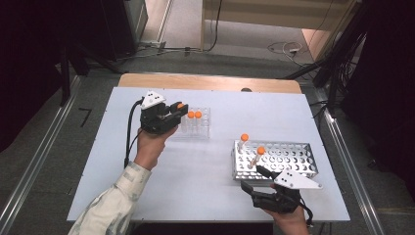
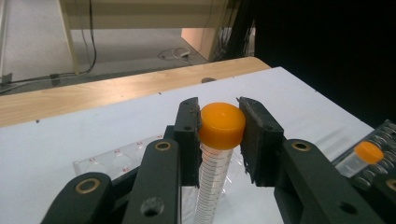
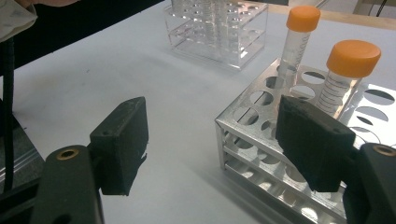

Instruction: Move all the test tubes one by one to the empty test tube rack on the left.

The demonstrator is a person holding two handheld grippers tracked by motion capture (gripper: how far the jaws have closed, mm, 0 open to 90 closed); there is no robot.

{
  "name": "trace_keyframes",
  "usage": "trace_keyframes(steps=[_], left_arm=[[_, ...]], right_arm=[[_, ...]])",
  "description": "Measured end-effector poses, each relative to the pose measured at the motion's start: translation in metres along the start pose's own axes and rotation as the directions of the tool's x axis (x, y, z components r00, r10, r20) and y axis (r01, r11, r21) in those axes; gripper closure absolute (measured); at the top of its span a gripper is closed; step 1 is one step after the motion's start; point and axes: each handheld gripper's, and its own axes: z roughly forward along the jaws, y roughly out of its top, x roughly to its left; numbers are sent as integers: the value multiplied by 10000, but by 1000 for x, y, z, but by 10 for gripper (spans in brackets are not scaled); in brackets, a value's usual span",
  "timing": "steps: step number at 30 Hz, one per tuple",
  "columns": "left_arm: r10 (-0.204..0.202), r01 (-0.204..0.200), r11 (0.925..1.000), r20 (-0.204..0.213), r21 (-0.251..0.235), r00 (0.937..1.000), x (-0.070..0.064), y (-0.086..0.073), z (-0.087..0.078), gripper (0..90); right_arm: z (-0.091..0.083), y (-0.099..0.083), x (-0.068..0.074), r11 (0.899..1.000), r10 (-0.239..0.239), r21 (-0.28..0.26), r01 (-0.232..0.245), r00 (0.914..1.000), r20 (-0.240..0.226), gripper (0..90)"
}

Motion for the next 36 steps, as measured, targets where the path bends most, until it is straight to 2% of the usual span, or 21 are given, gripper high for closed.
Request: trace_keyframes(steps=[7,17,24,36], left_arm=[[-80,79,10000,-305,-52,9995,6,5,9,699],[-3,-4,9999,-639,-102,9980,6,13,21,699],[-22,29,10000,-855,88,9963,11,9,30,700],[-63,60,10000,-993,-32,9950,13,0,35,699]], right_arm=[[-1,0,0,10000,50,-15,-50,10000,20,242],[-1,0,0,10000,20,-32,-19,10000,15,242],[-1,1,-1,10000,19,-52,-19,10000,7,242],[-1,0,-1,10000,18,-29,-18,10000,12,244]])
